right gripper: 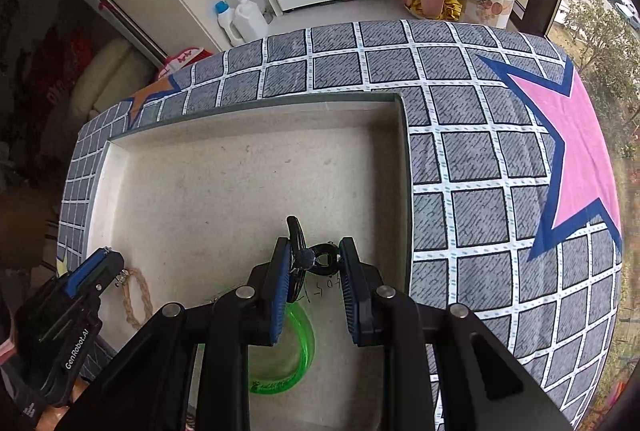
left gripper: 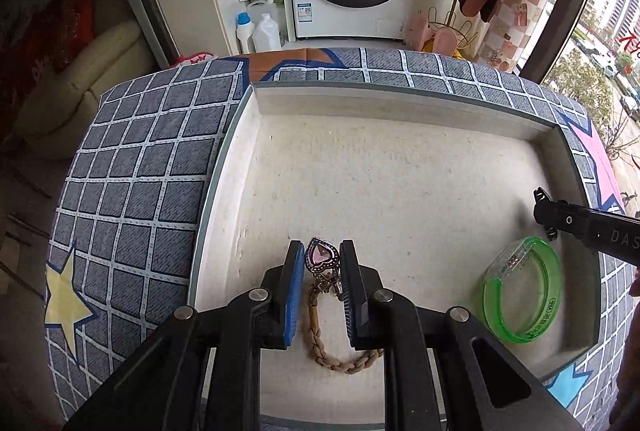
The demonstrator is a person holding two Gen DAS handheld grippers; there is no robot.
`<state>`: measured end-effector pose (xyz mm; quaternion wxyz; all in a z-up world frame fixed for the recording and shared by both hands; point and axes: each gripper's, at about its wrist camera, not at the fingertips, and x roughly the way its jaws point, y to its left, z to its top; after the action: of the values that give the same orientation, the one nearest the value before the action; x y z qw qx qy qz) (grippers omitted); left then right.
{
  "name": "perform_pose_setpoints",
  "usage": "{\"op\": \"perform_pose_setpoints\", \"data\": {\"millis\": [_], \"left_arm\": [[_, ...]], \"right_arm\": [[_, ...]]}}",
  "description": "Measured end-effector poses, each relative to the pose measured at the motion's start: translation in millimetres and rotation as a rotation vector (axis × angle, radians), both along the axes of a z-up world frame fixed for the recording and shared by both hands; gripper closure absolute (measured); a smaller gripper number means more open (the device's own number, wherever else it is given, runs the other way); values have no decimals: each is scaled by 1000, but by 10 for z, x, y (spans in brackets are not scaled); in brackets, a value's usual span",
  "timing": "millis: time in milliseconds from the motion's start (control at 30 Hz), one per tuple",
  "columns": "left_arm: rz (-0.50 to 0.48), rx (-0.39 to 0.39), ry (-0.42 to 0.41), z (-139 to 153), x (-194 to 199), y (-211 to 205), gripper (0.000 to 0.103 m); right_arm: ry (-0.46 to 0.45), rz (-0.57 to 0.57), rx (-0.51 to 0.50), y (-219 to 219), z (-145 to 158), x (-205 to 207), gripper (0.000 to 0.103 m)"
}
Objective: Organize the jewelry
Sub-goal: 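Carry the pendant and claw clip into the tray and open both tools, then lift both open tools out of the tray back over the jewelry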
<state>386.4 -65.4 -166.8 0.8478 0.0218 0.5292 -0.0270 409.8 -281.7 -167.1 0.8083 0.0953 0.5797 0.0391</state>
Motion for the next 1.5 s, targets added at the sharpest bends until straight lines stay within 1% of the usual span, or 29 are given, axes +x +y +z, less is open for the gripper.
{"op": "perform_pose_setpoints", "data": {"millis": [200, 267, 300, 333, 367, 467, 667, 700, 733, 767, 800, 833, 900, 967, 1000, 1067, 1100, 1167, 1267, 1367, 1500], "left_arm": [[-6, 18, 27, -81, 33, -22, 73], [-10, 24, 36, -95, 41, -35, 72], [-11, 24, 41, -101, 45, -37, 72], [-9, 21, 44, -102, 46, -36, 72], [-6, 19, 47, -98, 43, -33, 72], [-5, 14, 55, -81, 44, -30, 72], [-23, 14, 16, 33, -28, -20, 72], [-28, 13, 12, 44, -34, -23, 68], [-28, 14, 12, 54, -37, -26, 28], [-15, 24, 0, 80, -47, -20, 2], [6, 37, -40, 138, -87, -2, 0], [6, 40, -68, 196, -116, 2, 0], [-11, 33, -53, 247, -130, -12, 0], [-22, 40, -61, 305, -164, -19, 0], [-26, 43, -71, 346, -202, -15, 0], [-34, 40, -77, 412, -284, 6, 0], [-36, 40, -76, 437, -331, 22, 0], [-30, 51, -85, 482, -455, 75, 0], [-21, 67, -93, 516, -646, 184, 0], [-11, 65, -77, 512, -856, 319, 0], [-18, 40, -36, 473, -1128, 480, 0]], "right_arm": [[-13, 14, -27, 29, 4, -21, 75], [-12, 21, -28, 41, 7, -24, 72], [-10, 27, -21, 50, 7, -23, 63], [-8, 32, -12, 62, 11, -19, 47], [-10, 34, -4, 71, 21, -19, 43], [-22, 28, 27, 74, 68, -32, 42], [-53, 8, 69, 41, 222, -109, 42], [-57, 2, 78, 32, 249, -128, 41], [-60, -5, 89, 22, 273, -148, 41], [-62, -12, 99, 9, 295, -164, 41], [-63, -18, 109, 1, 312, -186, 40], [-62, -23, 116, -3, 325, -206, 39], [-62, -30, 128, -11, 351, -244, 38], [-65, -36, 134, -21, 382, -289, 36], [-67, -37, 138, -23, 398, -312, 33], [-70, -43, 149, -21, 435, -378, 23], [-72, -45, 156, -18, 454, -419, 21], [-70, -49, 162, -14, 486, -498, 21], [-64, -49, 171, 8, 522, -640, 16], [-61, -42, 188, 13, 561, -820, 14], [-45, -34, 185, 68, 582, -1059, 14]]}}
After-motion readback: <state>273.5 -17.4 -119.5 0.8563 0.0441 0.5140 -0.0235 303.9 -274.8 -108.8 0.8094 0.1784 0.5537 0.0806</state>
